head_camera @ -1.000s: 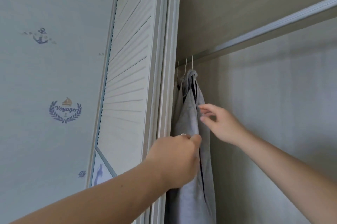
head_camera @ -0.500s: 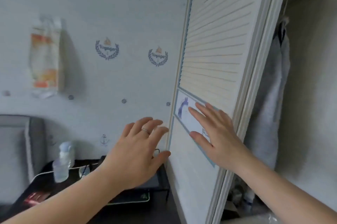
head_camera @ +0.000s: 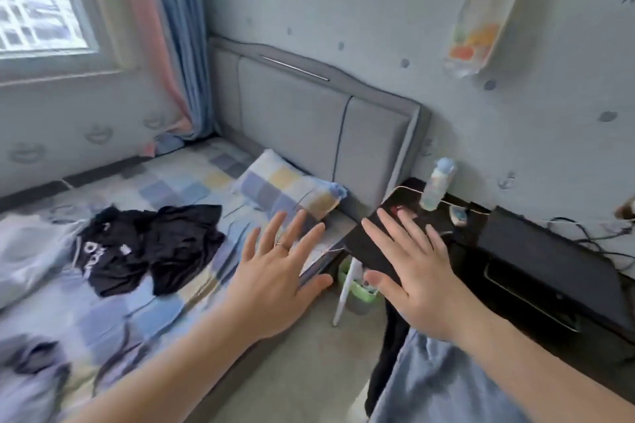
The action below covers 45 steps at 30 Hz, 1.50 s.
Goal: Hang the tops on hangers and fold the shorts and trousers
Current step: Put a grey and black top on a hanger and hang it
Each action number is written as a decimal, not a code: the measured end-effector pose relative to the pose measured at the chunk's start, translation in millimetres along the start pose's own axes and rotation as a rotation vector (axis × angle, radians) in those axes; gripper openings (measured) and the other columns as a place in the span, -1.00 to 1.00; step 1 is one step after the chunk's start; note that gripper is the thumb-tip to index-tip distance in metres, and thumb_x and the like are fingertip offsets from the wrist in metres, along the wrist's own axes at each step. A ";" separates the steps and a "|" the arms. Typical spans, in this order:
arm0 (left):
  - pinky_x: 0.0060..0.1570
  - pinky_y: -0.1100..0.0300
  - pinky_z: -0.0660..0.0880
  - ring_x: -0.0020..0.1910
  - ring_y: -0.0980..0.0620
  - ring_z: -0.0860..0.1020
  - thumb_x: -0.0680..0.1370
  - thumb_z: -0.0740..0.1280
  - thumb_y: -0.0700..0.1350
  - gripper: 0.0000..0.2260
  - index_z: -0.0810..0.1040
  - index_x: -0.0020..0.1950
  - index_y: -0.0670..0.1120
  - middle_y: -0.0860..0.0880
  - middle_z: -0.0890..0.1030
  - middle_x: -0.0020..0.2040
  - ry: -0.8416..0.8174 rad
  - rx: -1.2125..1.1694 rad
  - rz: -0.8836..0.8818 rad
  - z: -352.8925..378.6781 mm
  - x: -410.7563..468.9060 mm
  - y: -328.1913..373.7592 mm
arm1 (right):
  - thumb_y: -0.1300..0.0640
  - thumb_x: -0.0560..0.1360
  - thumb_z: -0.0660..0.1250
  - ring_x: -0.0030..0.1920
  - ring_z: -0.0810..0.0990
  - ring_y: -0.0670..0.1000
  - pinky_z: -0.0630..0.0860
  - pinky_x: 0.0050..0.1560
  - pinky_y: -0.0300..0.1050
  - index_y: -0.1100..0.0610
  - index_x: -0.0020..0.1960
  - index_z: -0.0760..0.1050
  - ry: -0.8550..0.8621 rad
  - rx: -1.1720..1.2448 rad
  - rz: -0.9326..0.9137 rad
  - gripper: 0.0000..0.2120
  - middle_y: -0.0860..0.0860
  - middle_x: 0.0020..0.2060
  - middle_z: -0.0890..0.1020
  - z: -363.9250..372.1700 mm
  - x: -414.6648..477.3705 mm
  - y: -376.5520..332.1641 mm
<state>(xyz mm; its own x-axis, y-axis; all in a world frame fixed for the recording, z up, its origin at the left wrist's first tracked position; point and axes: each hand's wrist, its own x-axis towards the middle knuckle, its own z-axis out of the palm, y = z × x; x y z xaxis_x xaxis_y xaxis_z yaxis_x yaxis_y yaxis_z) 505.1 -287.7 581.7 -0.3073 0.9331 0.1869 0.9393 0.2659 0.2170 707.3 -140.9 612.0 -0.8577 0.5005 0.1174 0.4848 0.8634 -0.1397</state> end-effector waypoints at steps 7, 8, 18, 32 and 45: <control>0.55 -0.06 -0.19 0.60 0.04 -0.30 0.51 -0.18 0.46 -0.32 -0.17 0.60 0.28 0.15 -0.21 0.63 -0.022 -0.040 -0.567 19.9 -132.7 -127.4 | -0.52 0.45 -0.30 0.56 -0.34 -0.20 -0.34 0.53 0.01 -0.48 0.45 -0.30 -0.252 0.263 -0.261 -0.41 -0.32 0.57 -0.19 100.7 86.1 -137.7; 0.54 -0.06 -0.20 0.60 0.04 -0.29 0.49 -0.21 0.47 -0.29 -0.15 0.60 0.27 0.15 -0.20 0.64 -0.022 -0.058 -0.636 22.2 -148.9 -140.1 | -0.51 0.47 -0.28 0.55 -0.34 -0.21 -0.33 0.53 0.02 -0.48 0.46 -0.30 -0.299 0.287 -0.293 -0.42 -0.33 0.56 -0.19 113.1 95.4 -155.8; 0.55 -0.06 -0.08 0.61 0.06 -0.18 0.57 -0.07 0.40 -0.35 -0.02 0.62 0.22 0.13 -0.08 0.65 -0.023 -0.169 -1.094 32.4 -238.7 -265.1 | -0.47 0.43 -0.23 0.58 -0.21 -0.17 -0.24 0.55 0.06 -0.33 0.56 -0.18 -0.603 0.355 -0.532 -0.28 -0.30 0.58 -0.07 213.5 196.6 -300.9; 0.53 -0.09 0.01 0.61 0.03 -0.05 0.60 0.01 0.37 -0.42 0.12 0.59 0.20 0.08 0.07 0.64 -0.104 -0.341 -1.467 51.8 -298.5 -436.4 | -0.33 0.61 -0.02 0.61 -0.02 -0.07 -0.01 0.54 0.08 -0.24 0.60 -0.08 -0.890 0.251 -0.678 -0.39 -0.19 0.60 0.11 351.8 325.5 -468.8; 0.42 -0.07 0.20 0.54 -0.06 0.18 0.64 0.16 0.21 -0.52 0.29 0.53 0.09 0.02 0.32 0.54 -0.116 -0.812 -1.911 153.8 -465.7 -562.2 | -0.24 0.64 0.10 0.53 0.23 0.02 0.21 0.47 0.12 -0.15 0.62 0.02 -1.107 0.083 -0.603 -0.39 -0.08 0.55 0.28 493.0 293.4 -638.5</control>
<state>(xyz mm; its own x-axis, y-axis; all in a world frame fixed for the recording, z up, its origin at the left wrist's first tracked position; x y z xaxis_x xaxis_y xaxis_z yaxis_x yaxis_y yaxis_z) 143.6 -834.5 225.3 -0.5542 -0.3069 -0.7737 -0.7504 0.5864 0.3049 61.7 -576.4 250.9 -0.6419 -0.3252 -0.6944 -0.0098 0.9090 -0.4166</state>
